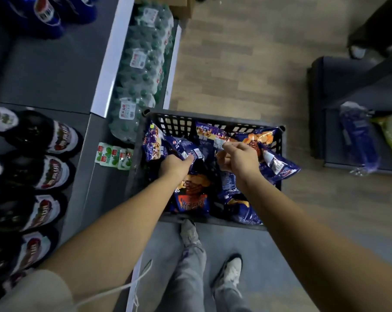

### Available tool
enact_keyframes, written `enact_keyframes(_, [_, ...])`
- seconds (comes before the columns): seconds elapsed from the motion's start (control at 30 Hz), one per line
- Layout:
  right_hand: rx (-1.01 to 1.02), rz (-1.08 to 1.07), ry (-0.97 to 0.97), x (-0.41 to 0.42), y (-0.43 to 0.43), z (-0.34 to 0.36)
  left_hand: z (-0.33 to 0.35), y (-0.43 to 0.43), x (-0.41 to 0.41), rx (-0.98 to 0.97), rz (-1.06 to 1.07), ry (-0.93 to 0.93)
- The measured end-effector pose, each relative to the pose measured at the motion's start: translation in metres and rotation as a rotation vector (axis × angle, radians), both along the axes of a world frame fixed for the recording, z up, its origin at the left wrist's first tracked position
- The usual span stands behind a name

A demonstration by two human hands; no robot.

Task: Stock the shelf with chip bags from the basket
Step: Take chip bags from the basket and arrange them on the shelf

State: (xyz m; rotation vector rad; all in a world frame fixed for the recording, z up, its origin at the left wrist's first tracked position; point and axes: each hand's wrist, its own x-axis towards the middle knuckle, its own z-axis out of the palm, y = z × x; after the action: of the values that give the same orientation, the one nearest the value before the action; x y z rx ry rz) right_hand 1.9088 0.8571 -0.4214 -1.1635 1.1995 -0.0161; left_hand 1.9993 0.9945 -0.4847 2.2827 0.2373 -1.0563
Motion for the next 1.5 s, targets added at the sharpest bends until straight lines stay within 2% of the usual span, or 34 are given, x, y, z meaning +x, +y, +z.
enact_keyframes(0.17, [0.029,-0.008,0.011,0.0,0.0,-0.012,-0.012,-0.013,0.006,0.0,0.131,0.07])
enact_keyframes(0.43, [0.11,0.021,0.013,0.016,0.008,-0.011,-0.012,0.002,0.02,-0.044,0.205,0.118])
enact_keyframes(0.6, [0.204,0.168,0.151,0.036,0.021,-0.004,0.013,0.013,0.025,-0.205,0.3,0.095])
enact_keyframes(0.73, [0.256,0.252,0.204,0.046,0.034,-0.001,0.041,0.017,0.029,-0.425,0.374,0.07])
enact_keyframes(0.93, [0.333,0.144,-0.125,0.058,0.045,0.016,0.088,0.023,0.023,-0.632,0.361,0.06])
enact_keyframes(1.03, [0.354,0.064,-0.272,0.064,0.047,0.031,0.109,0.032,0.02,-0.628,0.315,-0.023])
enact_keyframes(1.13, [0.35,0.024,-0.327,0.065,0.045,0.057,0.135,0.043,0.021,-0.634,0.362,-0.104])
enact_keyframes(1.27, [0.322,0.129,-0.398,0.056,0.036,0.085,0.178,0.053,0.033,-0.662,0.445,-0.234])
enact_keyframes(1.5, [0.251,0.354,-0.574,0.04,0.029,0.148,0.246,0.057,0.017,-0.661,0.308,-0.407])
